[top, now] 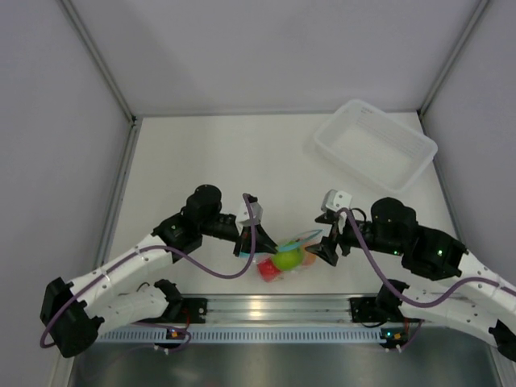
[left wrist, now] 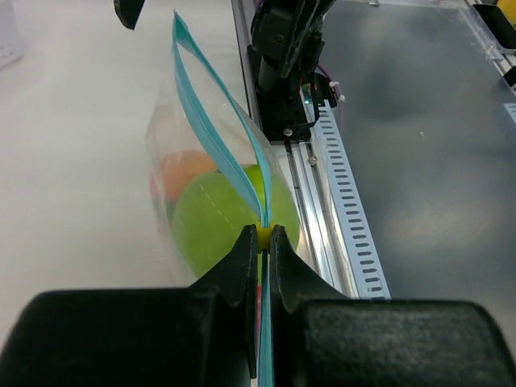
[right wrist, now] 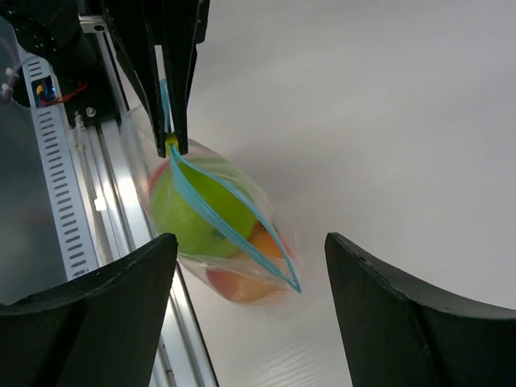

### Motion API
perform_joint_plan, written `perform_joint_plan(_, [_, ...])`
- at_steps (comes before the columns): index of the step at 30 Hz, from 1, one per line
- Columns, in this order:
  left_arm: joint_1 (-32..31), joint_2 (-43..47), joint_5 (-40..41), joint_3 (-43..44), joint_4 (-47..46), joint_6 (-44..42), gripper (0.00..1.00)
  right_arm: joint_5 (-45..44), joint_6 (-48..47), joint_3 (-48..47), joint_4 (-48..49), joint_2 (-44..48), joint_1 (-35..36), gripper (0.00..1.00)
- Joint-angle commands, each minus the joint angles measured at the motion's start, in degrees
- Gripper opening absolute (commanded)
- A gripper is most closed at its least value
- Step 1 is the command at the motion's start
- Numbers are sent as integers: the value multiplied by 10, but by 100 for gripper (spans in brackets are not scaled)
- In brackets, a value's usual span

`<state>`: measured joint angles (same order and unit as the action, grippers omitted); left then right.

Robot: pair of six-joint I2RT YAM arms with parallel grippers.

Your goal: Open the zip-top bag and remove the fake food

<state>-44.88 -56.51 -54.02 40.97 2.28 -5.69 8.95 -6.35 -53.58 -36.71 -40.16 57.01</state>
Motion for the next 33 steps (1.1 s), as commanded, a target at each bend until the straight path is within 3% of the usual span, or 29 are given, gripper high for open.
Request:
perform_joint_plan(1, [2,0,-50,42,35,-45,0,16,-23,4,60,41,5,76])
perform_joint_plan(5, [2,-4,-63,49,44,-54,0,16,-25,8,63,19,6,80])
perform_joint_plan(7, [2,-11,-65,52,47,-57,0,5,-17,3,64,4,5,99])
perform_joint_plan(12, [2,-36,-65,74,67,-65,0,-3,-10,8,83,23,6,99])
perform_joint_plan(18, [1,-34,-63,89,67,-56,0,199,-17,17,27,-20,6,97])
perform_joint_plan(24, [1,-19,-81,88,67,-60,0,135,10,28,55,-45,6,91])
perform_joint_plan(27, [1,-16,-75,88,67,-61,0,137,6,28,77,-29,6,81])
perform_joint_plan(30, [1,-16,-59,90,67,-59,0,149,2,28,85,-12,6,63])
perform_joint_plan(32, [2,-16,-43,90,67,-57,0,158,-2,26,81,-10,6,44])
perform_joint_plan(33, [2,-14,-35,91,66,-56,0,158,-4,26,74,-9,6,29])
